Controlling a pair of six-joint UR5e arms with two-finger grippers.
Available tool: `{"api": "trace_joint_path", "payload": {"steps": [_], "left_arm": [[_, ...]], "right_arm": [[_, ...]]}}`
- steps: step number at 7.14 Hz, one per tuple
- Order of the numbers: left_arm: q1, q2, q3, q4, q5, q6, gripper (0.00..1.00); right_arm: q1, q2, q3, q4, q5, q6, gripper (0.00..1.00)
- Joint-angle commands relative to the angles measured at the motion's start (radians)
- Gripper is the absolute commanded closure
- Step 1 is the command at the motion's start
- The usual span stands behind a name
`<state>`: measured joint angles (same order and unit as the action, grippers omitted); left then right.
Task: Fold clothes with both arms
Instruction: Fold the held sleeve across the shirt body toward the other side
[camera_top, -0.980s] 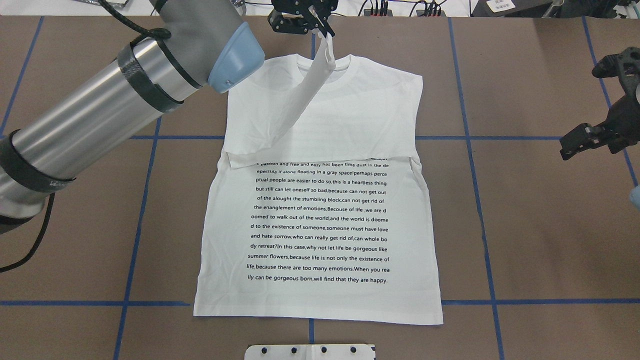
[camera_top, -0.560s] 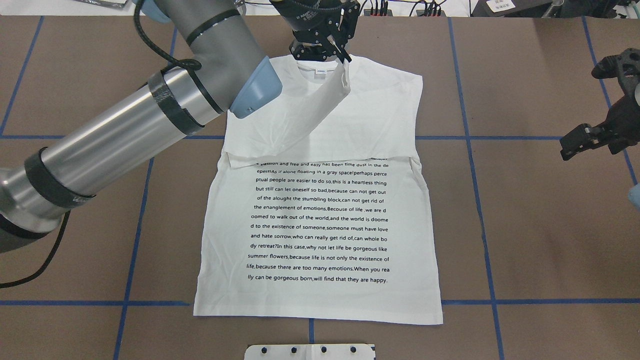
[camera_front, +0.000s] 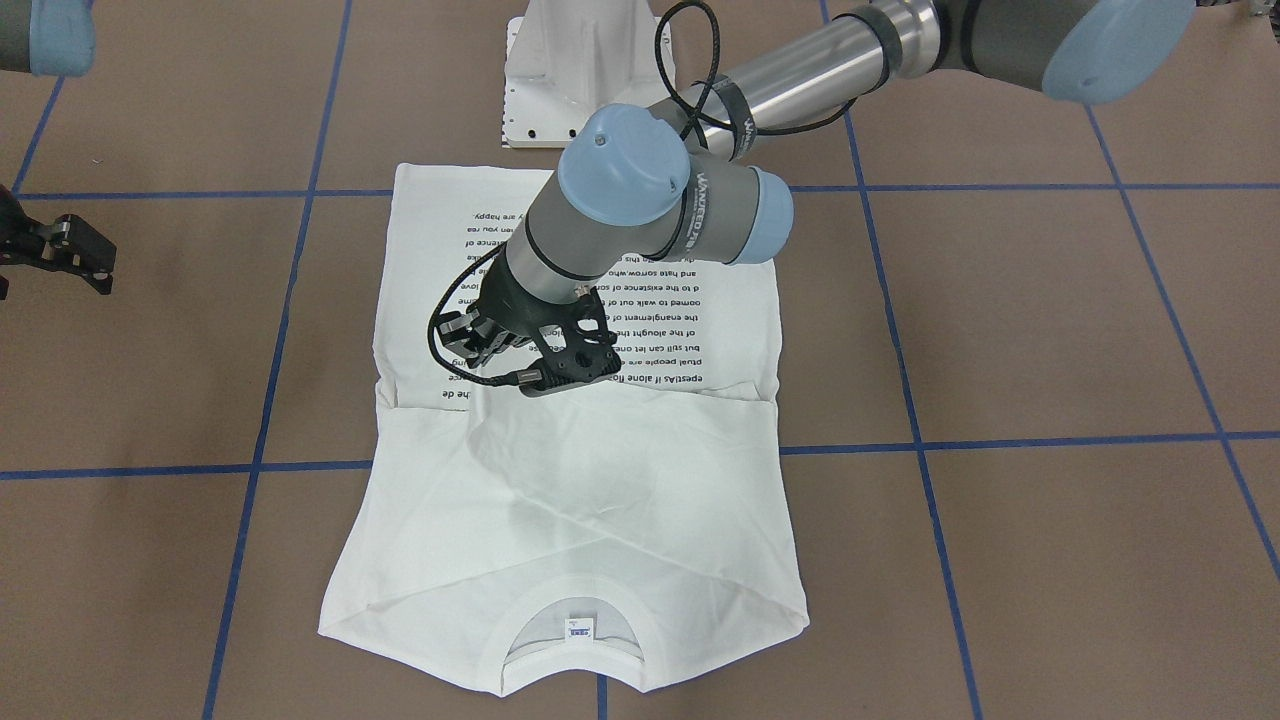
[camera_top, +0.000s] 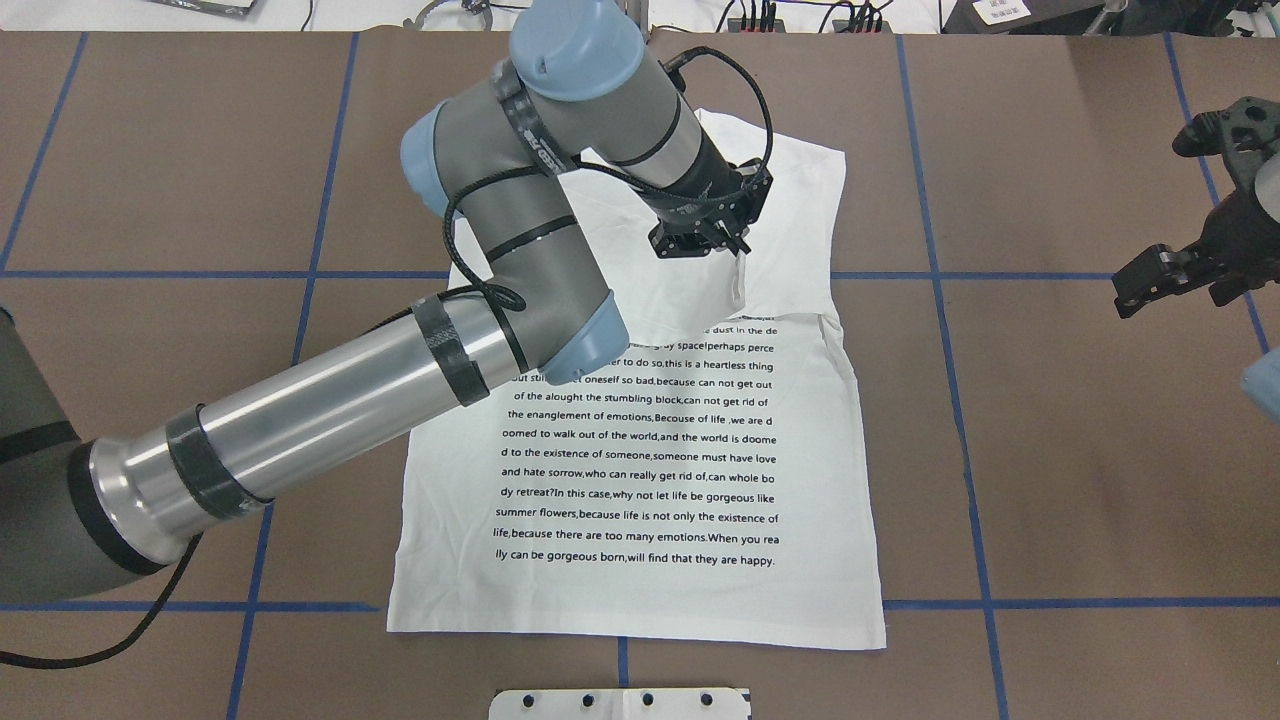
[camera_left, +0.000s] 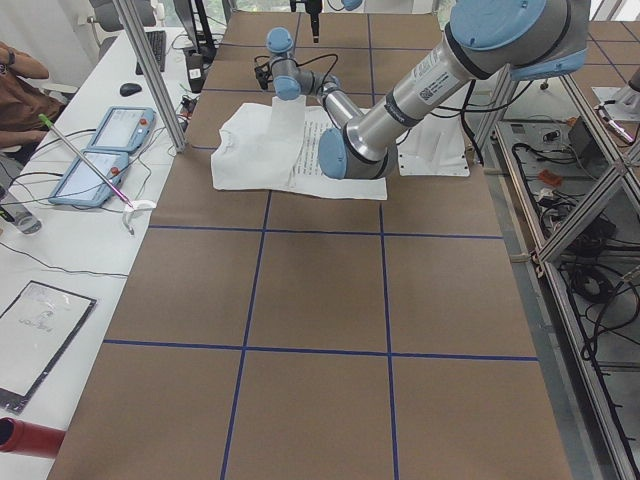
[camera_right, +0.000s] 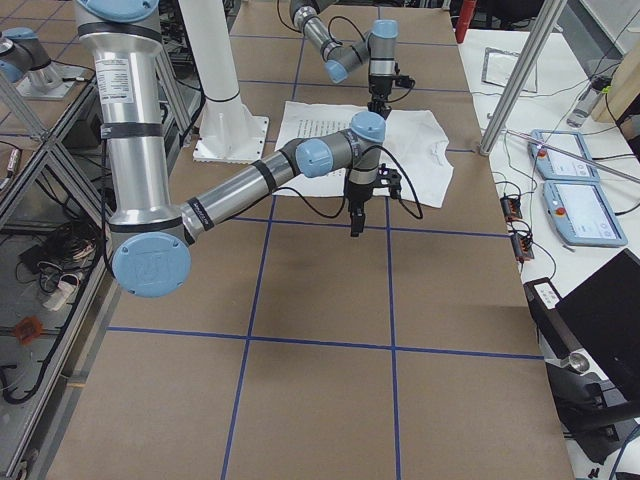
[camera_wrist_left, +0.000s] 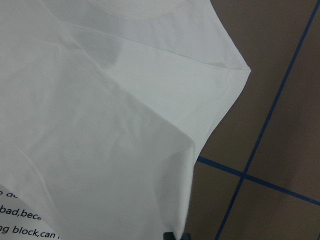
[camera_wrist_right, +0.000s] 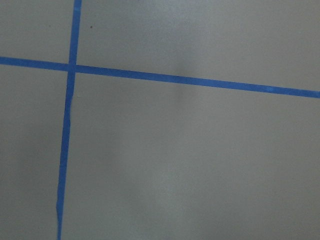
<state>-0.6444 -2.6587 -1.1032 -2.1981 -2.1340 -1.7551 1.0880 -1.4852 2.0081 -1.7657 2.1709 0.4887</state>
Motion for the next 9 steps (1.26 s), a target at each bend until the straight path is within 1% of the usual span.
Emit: {"api": "trace_joint_path", "payload": {"steps": [1,3,4,5,6,8,9], "left_arm": [[0.055,-0.004,0.09,-0.127,0.109,-0.029,1.0],[0.075,-0.01,0.095,-0.137,0.111,-0.03,1.0],[0.089,-0.018,0.114,-0.175,0.111,-0.029,0.59],[0.101,-0.035,0.129,-0.214,0.114,-0.023,0.01],[0.112,-0.032,0.128,-0.242,0.132,-0.017,0.01],[0.111,-0.021,0.12,-0.241,0.134,0.014,0.01],[0.108,0.008,0.088,-0.23,0.132,0.026,0.01]], "right_arm": [[0.0,0.006,-0.008,0.0,0.003,0.001,0.0],[-0.002,0.016,-0.014,0.0,0.003,0.001,0.0],[-0.002,0.023,-0.017,0.0,0.003,0.001,0.0],[-0.002,0.028,-0.022,0.0,0.004,0.001,0.0],[-0.003,0.031,-0.02,0.0,0.007,0.001,0.0],[-0.003,0.051,-0.019,0.002,0.007,0.014,0.0],[-0.006,0.042,-0.017,0.076,0.007,0.049,0.0]]}}
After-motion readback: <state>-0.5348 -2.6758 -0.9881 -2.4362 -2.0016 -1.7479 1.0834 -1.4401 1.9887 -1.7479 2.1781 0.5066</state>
